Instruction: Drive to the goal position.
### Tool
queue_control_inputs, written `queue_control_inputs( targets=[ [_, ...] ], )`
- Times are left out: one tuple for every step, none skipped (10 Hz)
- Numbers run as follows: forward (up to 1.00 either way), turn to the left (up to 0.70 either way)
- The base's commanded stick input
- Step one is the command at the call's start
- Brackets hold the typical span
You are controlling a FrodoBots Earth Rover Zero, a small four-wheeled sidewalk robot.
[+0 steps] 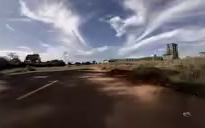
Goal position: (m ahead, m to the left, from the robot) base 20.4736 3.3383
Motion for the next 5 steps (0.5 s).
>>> queue_control_inputs(
  targets=[
    [1.00,0.00],
    [1.00,0.00],
    [1.00,0.00],
    [1.00,0.00],
    [1.00,0.00]
  ],
)
